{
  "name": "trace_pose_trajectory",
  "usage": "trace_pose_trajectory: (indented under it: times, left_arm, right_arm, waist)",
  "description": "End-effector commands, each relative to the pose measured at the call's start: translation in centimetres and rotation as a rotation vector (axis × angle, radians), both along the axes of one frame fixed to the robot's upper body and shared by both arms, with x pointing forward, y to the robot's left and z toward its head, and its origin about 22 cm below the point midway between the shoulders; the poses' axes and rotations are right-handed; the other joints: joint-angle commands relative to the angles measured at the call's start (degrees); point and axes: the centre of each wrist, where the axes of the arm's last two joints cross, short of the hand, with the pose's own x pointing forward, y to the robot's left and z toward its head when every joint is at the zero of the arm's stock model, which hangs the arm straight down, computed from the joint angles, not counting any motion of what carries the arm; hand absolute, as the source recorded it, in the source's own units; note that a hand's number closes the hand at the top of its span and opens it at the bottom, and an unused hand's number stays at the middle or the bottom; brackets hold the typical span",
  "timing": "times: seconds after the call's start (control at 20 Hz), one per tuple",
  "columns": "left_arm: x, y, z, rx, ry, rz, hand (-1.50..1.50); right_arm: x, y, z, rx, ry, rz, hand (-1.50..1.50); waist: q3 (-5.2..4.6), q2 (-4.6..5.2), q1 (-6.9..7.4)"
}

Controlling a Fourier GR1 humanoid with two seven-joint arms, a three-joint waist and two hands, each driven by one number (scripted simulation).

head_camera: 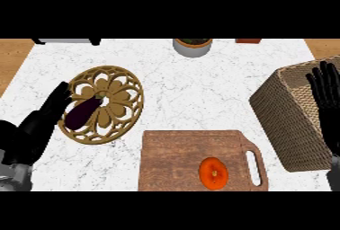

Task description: Pick the squash from the cutting board and place it in the basket

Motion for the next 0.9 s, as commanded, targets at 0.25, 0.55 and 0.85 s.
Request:
trace_pose_trajectory:
  times: [0.25,0.55,0.85]
  left_arm:
    - [-4.2,0.1,-10.3,-0.105,0.419,0.209,0.0]
    - [-4.9,-0.3,-11.1,-0.096,0.458,0.158,0.0]
    - [-5.6,0.6,-10.9,-0.098,0.454,0.188,0.0]
  right_arm:
    - [0.3,10.2,0.5,0.28,-0.04,0.031,1.5]
    - [-2.9,23.1,-3.0,-0.015,-0.007,0.117,-1.5]
    - [-0.3,20.1,-4.2,-0.381,0.153,-0.173,-1.5]
  waist:
    - [1.21,0.63,0.35]
    - [1.13,0.32,1.53]
    - [0.74,-0.86,-0.83]
